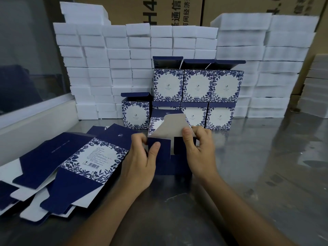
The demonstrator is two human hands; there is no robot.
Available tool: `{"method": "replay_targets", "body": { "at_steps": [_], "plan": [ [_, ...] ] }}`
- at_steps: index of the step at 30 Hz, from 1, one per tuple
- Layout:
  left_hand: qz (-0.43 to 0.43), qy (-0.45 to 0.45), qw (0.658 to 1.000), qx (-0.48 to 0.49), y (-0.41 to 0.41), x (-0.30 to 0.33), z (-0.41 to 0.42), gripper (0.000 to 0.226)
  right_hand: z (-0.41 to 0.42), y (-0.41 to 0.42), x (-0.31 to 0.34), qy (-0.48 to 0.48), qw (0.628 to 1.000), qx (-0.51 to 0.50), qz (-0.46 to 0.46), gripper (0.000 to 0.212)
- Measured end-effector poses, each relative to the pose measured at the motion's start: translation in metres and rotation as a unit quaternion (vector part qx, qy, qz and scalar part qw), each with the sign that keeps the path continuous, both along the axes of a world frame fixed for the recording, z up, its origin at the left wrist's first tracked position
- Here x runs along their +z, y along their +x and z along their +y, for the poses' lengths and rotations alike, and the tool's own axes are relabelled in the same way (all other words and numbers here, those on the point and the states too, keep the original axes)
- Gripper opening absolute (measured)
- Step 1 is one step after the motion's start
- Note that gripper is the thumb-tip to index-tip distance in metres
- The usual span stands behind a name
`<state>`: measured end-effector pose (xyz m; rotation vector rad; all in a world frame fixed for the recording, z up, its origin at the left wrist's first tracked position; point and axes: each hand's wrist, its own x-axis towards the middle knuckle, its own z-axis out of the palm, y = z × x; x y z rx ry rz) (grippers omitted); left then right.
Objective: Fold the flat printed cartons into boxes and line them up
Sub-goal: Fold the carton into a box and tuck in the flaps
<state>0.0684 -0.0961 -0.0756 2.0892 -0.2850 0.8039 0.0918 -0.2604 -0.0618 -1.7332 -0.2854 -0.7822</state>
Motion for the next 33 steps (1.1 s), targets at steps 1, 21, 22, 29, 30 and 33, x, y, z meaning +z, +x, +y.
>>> {"method": "replay_targets", "body": {
  "at_steps": [1, 21, 22, 29, 30, 33],
  "plan": [
    [-0.014, 0.018, 0.999, 0.024, 0.000, 0.000, 0.002, 0.040, 0.000, 0.000, 0.000, -0.002, 1.000, 0.001, 0.000, 0.049],
    [-0.012, 0.115, 0.993, 0.033, 0.005, 0.004, 0.016, 0.041, 0.002, 0.000, 0.000, -0.012, 1.000, 0.009, 0.001, 0.050],
    [0.010, 0.120, 0.992, 0.027, 0.005, 0.002, 0.018, 0.045, 0.002, 0.000, 0.000, -0.011, 1.000, 0.010, 0.002, 0.051],
    [0.010, 0.131, 0.991, 0.028, 0.008, 0.000, 0.017, 0.045, 0.001, 0.000, 0.001, -0.005, 1.000, 0.005, 0.007, 0.050],
    [0.010, 0.132, 0.991, 0.022, 0.007, 0.001, 0.018, 0.043, 0.001, 0.000, 0.001, -0.004, 1.000, 0.004, 0.006, 0.049],
    [0.033, 0.141, 0.989, 0.003, 0.006, 0.001, 0.019, 0.046, -0.001, 0.000, 0.002, 0.005, 1.000, 0.005, 0.010, 0.046]
  ]
}}
